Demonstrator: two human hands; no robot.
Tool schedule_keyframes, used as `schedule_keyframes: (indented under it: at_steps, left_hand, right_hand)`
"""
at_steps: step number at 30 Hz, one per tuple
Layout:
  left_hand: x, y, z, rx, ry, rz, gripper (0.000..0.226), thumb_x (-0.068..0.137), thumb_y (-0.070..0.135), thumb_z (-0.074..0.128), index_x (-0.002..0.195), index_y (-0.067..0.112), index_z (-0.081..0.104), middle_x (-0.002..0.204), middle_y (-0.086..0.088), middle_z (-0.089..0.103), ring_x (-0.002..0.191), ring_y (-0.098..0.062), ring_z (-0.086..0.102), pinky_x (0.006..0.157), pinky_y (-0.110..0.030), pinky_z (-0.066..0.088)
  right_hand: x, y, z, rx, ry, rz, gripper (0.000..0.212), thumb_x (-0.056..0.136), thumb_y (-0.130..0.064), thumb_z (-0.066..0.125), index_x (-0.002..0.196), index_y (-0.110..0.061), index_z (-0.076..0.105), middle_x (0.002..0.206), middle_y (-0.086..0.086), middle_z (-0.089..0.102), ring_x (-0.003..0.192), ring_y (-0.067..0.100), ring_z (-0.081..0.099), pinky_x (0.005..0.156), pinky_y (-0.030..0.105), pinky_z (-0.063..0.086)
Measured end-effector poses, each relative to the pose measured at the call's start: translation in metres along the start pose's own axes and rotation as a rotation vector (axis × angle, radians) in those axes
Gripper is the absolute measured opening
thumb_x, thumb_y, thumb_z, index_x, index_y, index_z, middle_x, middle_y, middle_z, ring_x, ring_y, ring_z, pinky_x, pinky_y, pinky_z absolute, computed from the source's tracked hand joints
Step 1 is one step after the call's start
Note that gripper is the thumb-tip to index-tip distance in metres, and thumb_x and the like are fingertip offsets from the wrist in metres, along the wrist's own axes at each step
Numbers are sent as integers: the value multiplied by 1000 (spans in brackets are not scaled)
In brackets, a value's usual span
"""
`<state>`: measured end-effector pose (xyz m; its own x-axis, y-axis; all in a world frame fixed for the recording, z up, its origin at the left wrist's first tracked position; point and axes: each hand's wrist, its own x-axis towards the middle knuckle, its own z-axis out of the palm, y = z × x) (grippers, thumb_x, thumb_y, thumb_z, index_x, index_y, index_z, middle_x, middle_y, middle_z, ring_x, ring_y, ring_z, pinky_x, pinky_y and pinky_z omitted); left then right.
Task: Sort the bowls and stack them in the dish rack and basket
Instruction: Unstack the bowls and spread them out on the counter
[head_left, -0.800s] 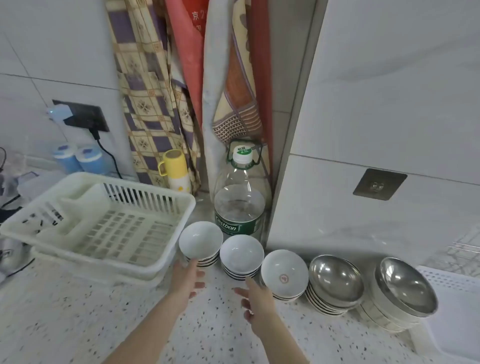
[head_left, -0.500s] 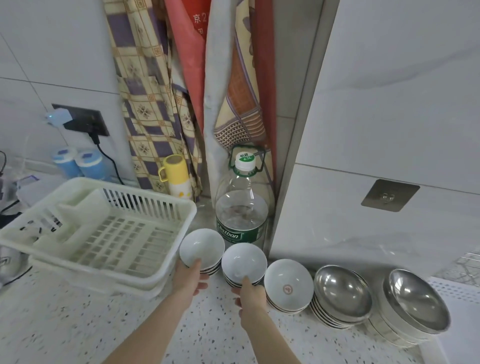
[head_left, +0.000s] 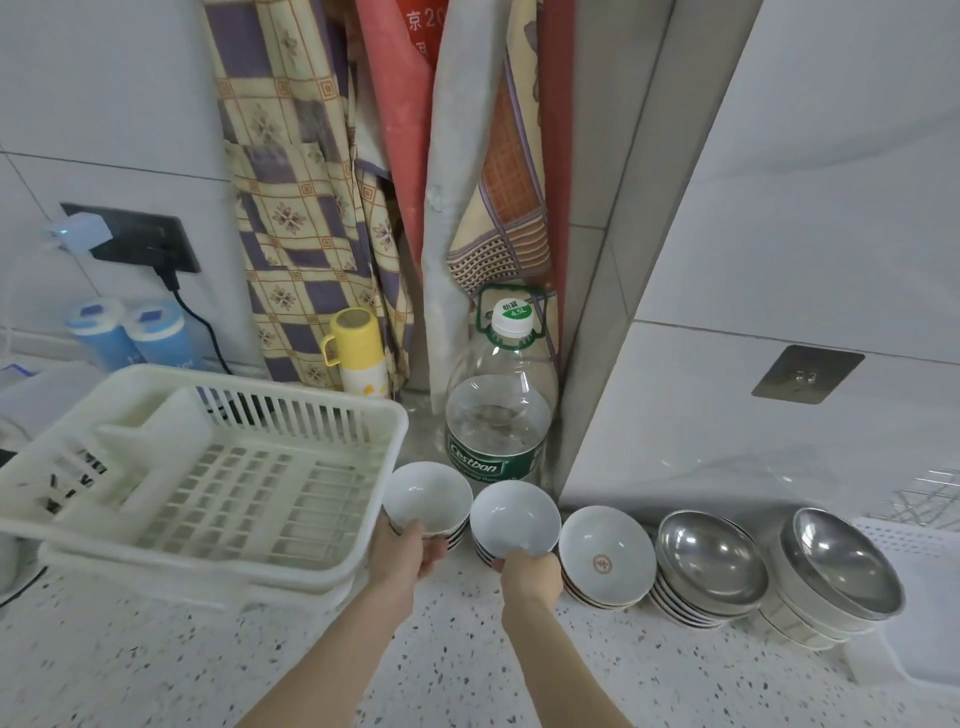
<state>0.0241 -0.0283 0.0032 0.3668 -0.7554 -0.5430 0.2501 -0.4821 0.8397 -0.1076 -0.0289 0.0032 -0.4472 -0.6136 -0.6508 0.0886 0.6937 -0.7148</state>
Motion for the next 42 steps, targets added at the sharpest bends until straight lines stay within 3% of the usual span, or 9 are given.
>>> schedule_keyframes:
  at_steps: [6,12,14,18,24,27,33,39,42]
  left_hand:
    - [0,0,-7,-25,-78,-44,40,95,1,43,128,24,42,79,-13,70,44,-7,63,47,-23,46]
    - [-3,2,-9,-92,-146,-4,48,95,1,44,138,23,40,82,-13,69,61,-18,63,63,-31,51]
    - [-4,4,-9,-118,-172,4,51,96,2,45,142,24,38,86,-12,70,65,-18,65,62,-30,55]
    - [-11,8,-7,-158,-242,41,60,96,1,46,144,35,33,67,4,74,67,-20,66,60,-31,53]
    - [-29,3,-5,-113,-336,37,59,98,6,48,143,40,31,80,-10,71,66,-18,63,66,-34,52]
    - [-40,-2,-9,-69,-360,55,59,98,7,48,142,42,32,70,-6,72,65,-18,63,69,-35,52]
    - [-66,-28,-40,38,-373,66,61,97,10,51,141,46,30,72,-8,73,61,-17,64,64,-31,56]
    - [-78,-62,-76,136,-296,22,53,97,7,48,128,48,36,64,-8,69,52,-13,59,54,-24,51]
    - [-75,-75,-87,180,-236,-11,55,97,6,46,131,48,35,72,-11,66,53,-12,57,53,-26,49]
  right_hand:
    - [-8,-5,6,24,86,-44,30,88,-2,45,109,5,65,85,16,69,56,16,47,51,24,33]
    - [-16,-6,3,60,132,-112,29,88,-4,44,107,6,63,102,25,68,77,30,52,55,26,35]
    - [-23,-7,-2,93,151,-150,27,88,-5,42,103,6,62,96,24,67,70,27,50,52,25,34]
    - [-44,-6,-17,208,190,-260,13,90,-7,42,88,-6,54,78,15,64,63,20,49,54,27,36]
    - [-70,3,-46,368,181,-380,20,89,-5,41,101,-9,57,60,1,56,58,14,46,54,27,39]
    - [-76,15,-57,379,194,-384,22,87,-5,41,97,-10,60,49,-7,56,52,10,46,52,24,39]
    - [-80,57,-69,344,164,-350,30,87,-2,40,110,-8,60,62,6,55,59,16,49,54,26,40]
    - [-77,102,-70,214,152,-293,26,89,-3,42,108,-11,58,62,9,57,59,17,53,52,28,41]
    - [-76,116,-64,150,114,-266,23,90,-5,43,106,-12,57,63,10,59,61,19,57,52,28,40]
